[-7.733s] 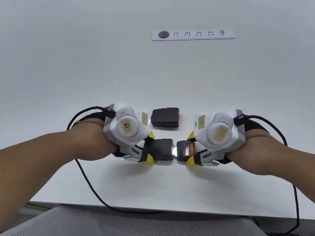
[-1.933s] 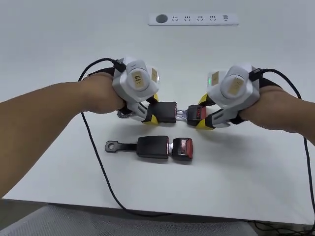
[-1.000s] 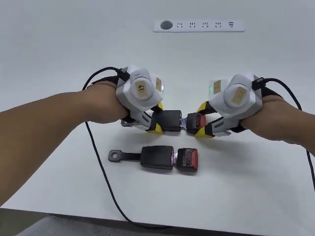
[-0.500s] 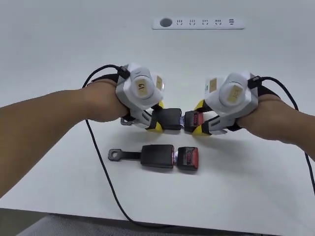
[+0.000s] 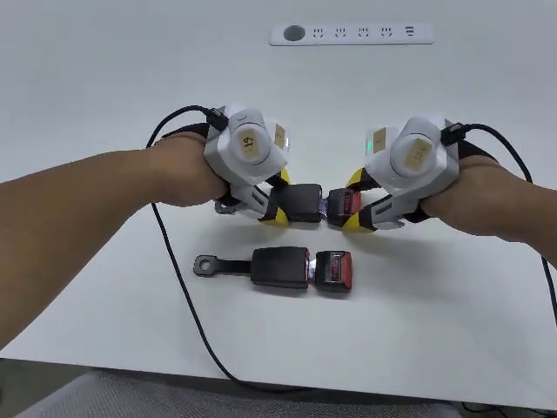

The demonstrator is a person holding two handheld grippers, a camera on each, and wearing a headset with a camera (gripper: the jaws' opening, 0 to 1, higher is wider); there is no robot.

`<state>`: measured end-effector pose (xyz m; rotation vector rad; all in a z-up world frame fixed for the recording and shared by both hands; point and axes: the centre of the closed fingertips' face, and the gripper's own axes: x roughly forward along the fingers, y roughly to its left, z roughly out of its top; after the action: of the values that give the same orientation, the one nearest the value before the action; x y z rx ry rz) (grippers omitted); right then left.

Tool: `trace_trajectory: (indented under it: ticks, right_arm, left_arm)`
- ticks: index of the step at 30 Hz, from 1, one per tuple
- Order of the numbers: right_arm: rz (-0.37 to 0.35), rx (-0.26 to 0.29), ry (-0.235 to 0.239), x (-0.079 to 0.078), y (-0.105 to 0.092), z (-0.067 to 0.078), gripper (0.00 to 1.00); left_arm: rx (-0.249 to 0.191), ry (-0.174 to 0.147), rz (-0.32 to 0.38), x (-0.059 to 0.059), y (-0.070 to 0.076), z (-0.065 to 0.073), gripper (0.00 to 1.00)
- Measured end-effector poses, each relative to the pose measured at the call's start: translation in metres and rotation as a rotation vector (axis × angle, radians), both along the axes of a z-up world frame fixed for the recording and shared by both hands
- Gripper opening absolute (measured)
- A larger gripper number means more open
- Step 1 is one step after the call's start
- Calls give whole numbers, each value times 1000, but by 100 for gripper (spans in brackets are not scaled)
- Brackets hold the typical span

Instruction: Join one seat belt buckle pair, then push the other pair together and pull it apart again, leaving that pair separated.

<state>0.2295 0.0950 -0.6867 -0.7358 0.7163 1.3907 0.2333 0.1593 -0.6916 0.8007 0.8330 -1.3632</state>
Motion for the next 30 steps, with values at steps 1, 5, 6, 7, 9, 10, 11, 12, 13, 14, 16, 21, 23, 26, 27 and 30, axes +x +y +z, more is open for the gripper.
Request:
trace_trajectory:
  ticks: [1, 5, 6, 7, 9, 10, 11, 12, 13, 14, 16, 21, 23, 26, 27, 30]
  right_arm:
    - [0, -1, 1, 1, 0, -1, 31]
    - [-2, -9, -1, 2, -13, -2, 32]
    - [-6, -12, 1, 2, -17, -2, 32]
    - [-12, 19, 19, 1, -16, 0, 32]
    - [-6, 10, 8, 0, -18, -2, 32]
    - [-8, 9, 8, 1, -18, -2, 32]
    - [-9, 9, 6, 0, -19, -1, 32]
    - [-12, 10, 5, 0, -19, -1, 32]
    - [-14, 12, 4, 0, -20, -1, 32]
    - [-17, 14, 3, -1, -22, -1, 32]
    - [-24, 15, 3, 0, -26, -2, 32]
    - [-40, 11, 5, -1, -38, -2, 33]
    - [-42, 5, 1, -2, -45, -2, 33]
    - [-48, -5, -1, -2, -55, -3, 33]
    - [-51, -11, -4, -2, -60, -3, 33]
    - [-49, -24, -10, -4, -73, -3, 33]
  left_arm:
    - [1, 0, 1, 0, 0, 0, 32]
    - [-2, 0, 4, 0, 0, 0, 32]
    - [-2, 0, 6, 0, 0, 0, 32]
    - [-3, 3, 8, -1, -1, 0, 32]
    - [1, 3, 3, -1, -1, 0, 32]
    - [4, 4, 2, -1, -1, 0, 32]
    - [6, 4, 0, -2, -2, 1, 32]
    - [7, 4, 0, -1, -2, 0, 32]
    - [9, 4, 1, -1, -1, 0, 32]
    - [10, 4, 1, -1, -1, 0, 32]
    - [10, 4, 3, -1, 0, -1, 32]
    - [14, 5, 3, -2, -1, 0, 33]
    - [15, 6, 4, -2, -1, -1, 33]
    - [14, 5, 3, -2, -1, -1, 33]
    - [13, 5, 3, -1, 0, -1, 33]
    - [15, 5, 2, -2, 0, -1, 33]
